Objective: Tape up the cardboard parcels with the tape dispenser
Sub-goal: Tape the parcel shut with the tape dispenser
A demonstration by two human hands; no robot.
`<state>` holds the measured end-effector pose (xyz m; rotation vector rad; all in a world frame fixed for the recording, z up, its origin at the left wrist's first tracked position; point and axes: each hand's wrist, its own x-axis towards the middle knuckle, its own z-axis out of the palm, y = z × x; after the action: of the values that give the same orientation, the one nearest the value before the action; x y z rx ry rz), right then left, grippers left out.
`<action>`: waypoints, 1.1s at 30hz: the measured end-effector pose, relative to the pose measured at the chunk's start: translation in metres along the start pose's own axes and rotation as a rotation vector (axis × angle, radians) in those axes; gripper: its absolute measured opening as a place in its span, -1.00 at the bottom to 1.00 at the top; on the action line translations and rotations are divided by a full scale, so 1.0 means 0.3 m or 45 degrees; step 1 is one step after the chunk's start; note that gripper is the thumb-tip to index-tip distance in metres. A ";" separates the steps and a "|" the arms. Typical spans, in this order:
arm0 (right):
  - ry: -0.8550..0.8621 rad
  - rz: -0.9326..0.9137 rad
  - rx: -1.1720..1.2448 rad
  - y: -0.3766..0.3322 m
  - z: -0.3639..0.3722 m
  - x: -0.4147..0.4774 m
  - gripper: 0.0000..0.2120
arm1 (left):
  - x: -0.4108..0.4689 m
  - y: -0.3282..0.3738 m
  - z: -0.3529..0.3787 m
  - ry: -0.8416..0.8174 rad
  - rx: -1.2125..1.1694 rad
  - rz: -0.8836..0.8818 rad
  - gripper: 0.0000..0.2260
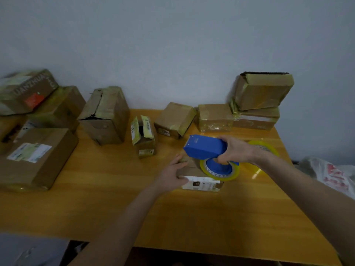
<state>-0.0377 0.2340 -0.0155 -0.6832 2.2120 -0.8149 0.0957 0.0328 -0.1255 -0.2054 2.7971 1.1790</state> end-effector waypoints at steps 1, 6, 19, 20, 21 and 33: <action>-0.013 -0.011 0.007 0.005 -0.004 0.000 -0.58 | 0.000 0.013 -0.016 0.102 -0.111 -0.062 -0.52; -0.005 -0.073 -0.003 0.014 0.002 0.000 -0.57 | 0.004 0.138 -0.086 0.483 -0.857 -0.530 -0.73; -0.008 -0.126 0.025 0.033 0.011 -0.013 -0.50 | 0.016 0.200 -0.109 0.277 -1.170 -0.724 -0.77; -0.010 -0.132 0.020 0.031 0.010 -0.014 -0.50 | 0.015 0.202 -0.108 0.232 -1.173 -0.730 -0.74; -0.015 -0.139 0.011 0.027 0.011 -0.015 -0.50 | 0.015 0.204 -0.105 0.211 -1.200 -0.732 -0.73; 0.096 -0.268 -0.235 -0.036 -0.038 -0.024 -0.43 | 0.037 0.199 -0.100 0.601 -0.984 -0.644 -0.95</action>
<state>-0.0390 0.2356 0.0016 -1.0034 2.3308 -0.7551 0.0739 0.0517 -0.0641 -1.2928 2.1742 2.1693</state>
